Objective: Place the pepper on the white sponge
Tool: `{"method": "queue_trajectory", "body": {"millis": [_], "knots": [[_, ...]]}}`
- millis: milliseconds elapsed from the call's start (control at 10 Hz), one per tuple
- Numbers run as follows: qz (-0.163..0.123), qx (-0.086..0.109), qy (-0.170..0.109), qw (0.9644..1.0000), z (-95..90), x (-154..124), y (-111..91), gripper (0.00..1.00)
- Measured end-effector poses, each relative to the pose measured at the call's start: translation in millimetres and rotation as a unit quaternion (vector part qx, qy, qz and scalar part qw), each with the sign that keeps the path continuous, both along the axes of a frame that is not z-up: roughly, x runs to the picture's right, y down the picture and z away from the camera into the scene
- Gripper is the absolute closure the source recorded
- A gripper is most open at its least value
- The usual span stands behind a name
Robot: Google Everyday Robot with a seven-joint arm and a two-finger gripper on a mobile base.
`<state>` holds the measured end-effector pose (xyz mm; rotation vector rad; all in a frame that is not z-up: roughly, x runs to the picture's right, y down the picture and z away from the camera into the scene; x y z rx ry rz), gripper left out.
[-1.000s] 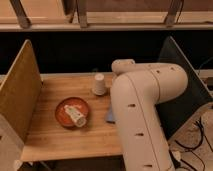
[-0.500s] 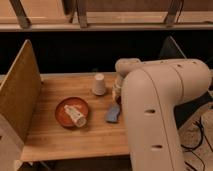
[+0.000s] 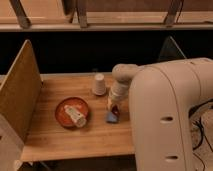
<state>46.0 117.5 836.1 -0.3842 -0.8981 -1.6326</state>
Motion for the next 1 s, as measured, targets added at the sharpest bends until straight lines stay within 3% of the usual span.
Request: {"method": "queue_trajectory", "body": {"millis": [200, 900, 1000], "knots": [[0.001, 0.001, 0.001, 1.0000, 0.1, 0.9, -0.3, 0.92], [0.001, 0.001, 0.001, 1.0000, 0.3, 1.9, -0.7, 0.24], [0.001, 0.001, 0.001, 1.0000, 0.3, 2.0, -0.6, 0.21]]}}
